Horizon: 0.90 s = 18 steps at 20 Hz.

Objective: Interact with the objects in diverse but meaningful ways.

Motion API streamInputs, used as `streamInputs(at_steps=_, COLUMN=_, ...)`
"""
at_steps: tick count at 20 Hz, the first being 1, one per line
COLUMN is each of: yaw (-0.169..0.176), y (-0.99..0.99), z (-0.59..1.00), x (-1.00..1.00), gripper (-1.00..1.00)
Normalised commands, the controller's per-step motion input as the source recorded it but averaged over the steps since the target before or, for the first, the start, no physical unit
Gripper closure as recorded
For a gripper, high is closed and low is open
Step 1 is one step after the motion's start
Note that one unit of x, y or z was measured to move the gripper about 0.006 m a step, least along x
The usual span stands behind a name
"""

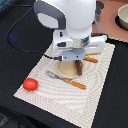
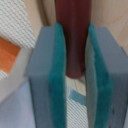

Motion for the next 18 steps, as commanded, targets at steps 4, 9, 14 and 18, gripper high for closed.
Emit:
streamInputs(at_steps=4, yaw=-0.002, y=0.21, z=1.00, x=-0.18, gripper=1.00)
streamInputs(at_steps=9, yaw=0.000, y=0.22, z=0.52, x=-0.01, gripper=1.00)
streamInputs(at_steps=14, yaw=0.004, y=0.04, z=-0.18, x=0.14, gripper=-1.00)
streamInputs(at_steps=18, yaw=0.001, y=0.00, z=-0.07, x=0.08, gripper=-1.00)
